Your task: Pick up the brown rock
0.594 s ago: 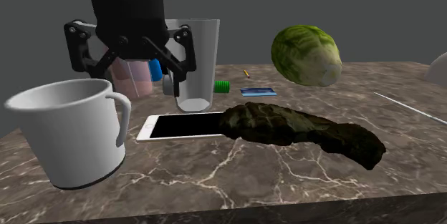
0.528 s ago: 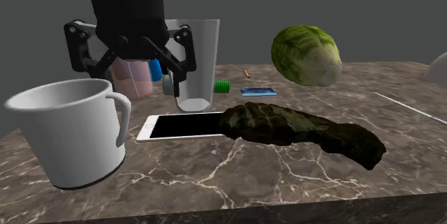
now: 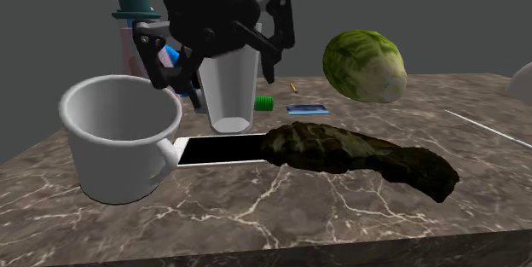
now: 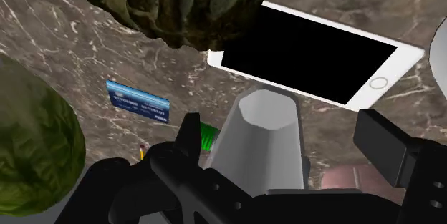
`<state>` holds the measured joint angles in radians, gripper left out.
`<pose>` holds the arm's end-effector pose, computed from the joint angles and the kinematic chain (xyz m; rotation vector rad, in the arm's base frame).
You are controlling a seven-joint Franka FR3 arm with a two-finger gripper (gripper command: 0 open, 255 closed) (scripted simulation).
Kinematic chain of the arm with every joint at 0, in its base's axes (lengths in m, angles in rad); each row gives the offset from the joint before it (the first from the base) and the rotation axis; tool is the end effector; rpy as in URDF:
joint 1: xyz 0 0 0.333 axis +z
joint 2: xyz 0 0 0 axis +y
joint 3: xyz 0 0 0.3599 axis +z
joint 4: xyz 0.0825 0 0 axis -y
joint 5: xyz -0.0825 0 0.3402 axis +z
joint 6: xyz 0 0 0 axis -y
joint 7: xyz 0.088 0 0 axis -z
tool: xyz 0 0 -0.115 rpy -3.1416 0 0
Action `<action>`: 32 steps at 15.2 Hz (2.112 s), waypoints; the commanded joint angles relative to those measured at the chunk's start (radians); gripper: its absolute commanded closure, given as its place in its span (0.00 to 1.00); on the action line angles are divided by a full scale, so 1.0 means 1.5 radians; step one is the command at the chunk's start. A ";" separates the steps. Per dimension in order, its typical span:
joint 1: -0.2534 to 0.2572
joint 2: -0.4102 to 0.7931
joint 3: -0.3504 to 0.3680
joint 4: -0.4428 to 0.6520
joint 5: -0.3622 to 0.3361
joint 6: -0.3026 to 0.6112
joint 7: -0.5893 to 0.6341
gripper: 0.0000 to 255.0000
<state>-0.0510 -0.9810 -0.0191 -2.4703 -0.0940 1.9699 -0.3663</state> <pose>0.2092 -0.0247 0.6505 2.8528 0.4547 0.6670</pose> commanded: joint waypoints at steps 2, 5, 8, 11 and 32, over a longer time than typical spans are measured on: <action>-0.018 -0.078 -0.025 -0.072 -0.062 -0.079 -0.083 0.00; -0.041 -0.138 -0.061 -0.116 -0.120 -0.038 -0.168 0.00; -0.058 -0.189 -0.111 -0.150 -0.185 0.009 -0.252 0.00; -0.071 -0.227 -0.173 -0.172 -0.253 0.062 -0.335 0.00; -0.100 -0.272 -0.246 -0.252 -0.326 0.147 -0.387 1.00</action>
<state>-0.2013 -1.3897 -0.3882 -2.8466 -0.5829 2.1910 -0.9476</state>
